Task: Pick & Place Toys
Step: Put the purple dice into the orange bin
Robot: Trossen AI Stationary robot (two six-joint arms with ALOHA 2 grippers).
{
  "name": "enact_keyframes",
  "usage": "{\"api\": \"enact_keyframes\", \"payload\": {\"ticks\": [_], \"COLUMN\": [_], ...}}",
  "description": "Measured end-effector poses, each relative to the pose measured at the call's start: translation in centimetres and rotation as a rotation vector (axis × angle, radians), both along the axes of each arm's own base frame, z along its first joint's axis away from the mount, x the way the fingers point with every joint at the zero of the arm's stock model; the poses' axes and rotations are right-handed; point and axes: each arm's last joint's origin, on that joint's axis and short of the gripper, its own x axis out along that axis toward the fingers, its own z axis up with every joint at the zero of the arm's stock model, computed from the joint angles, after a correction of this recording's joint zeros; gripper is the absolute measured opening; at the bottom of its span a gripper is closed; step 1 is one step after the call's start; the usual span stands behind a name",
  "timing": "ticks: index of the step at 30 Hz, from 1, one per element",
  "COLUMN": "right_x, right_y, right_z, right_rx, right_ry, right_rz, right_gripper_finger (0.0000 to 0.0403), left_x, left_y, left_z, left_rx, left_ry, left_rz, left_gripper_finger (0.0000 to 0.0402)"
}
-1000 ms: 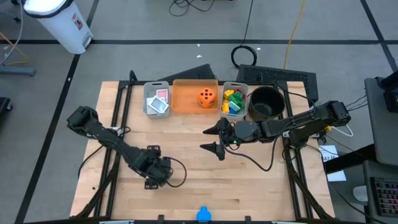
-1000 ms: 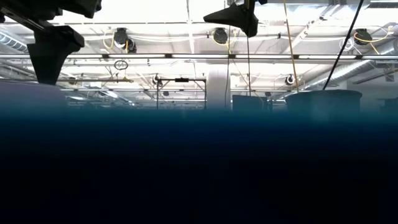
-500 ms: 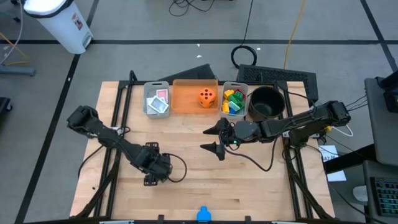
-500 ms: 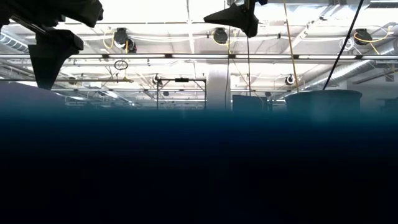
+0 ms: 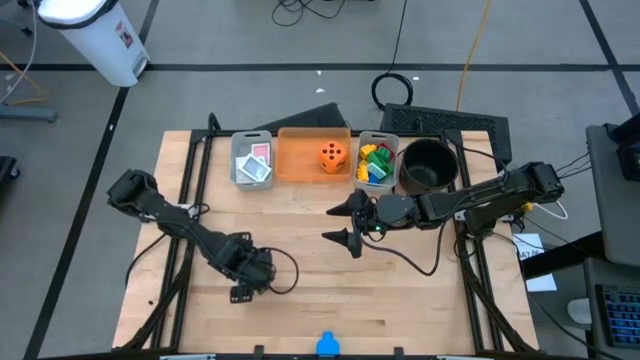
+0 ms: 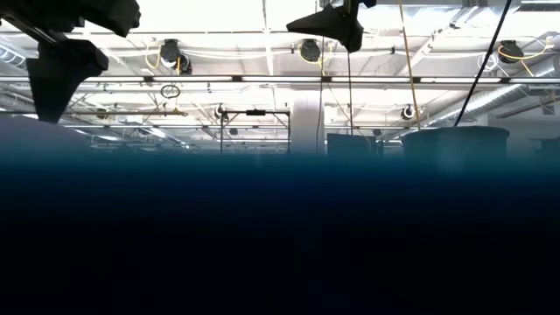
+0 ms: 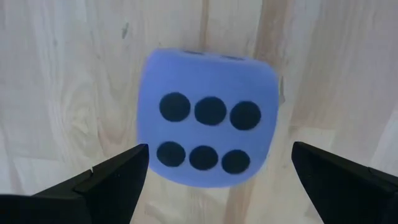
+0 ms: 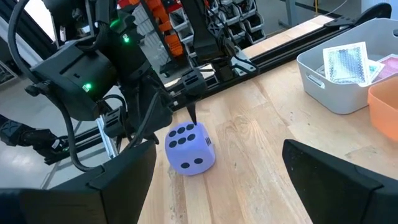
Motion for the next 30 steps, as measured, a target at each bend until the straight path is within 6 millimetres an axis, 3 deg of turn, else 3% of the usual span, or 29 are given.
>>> {"api": "enact_keyframes", "payload": {"ticks": [23,30], "right_x": [0.0,0.0], "right_y": [0.0,0.0], "right_z": [-0.1,-0.1], "right_rx": [0.009,0.010], "right_ry": [0.010,0.011], "right_rz": [-0.003,-0.003], "right_gripper_finger": [0.0341,0.0341], "left_x": [0.9,0.6], "left_y": [-0.3,-0.2], "left_z": [-0.4,-1.6], "left_rx": [0.084,0.075], "left_ry": [-0.132,-0.116], "left_rz": [-0.035,-0.019], "left_gripper_finger": [0.0400,0.0400]}}
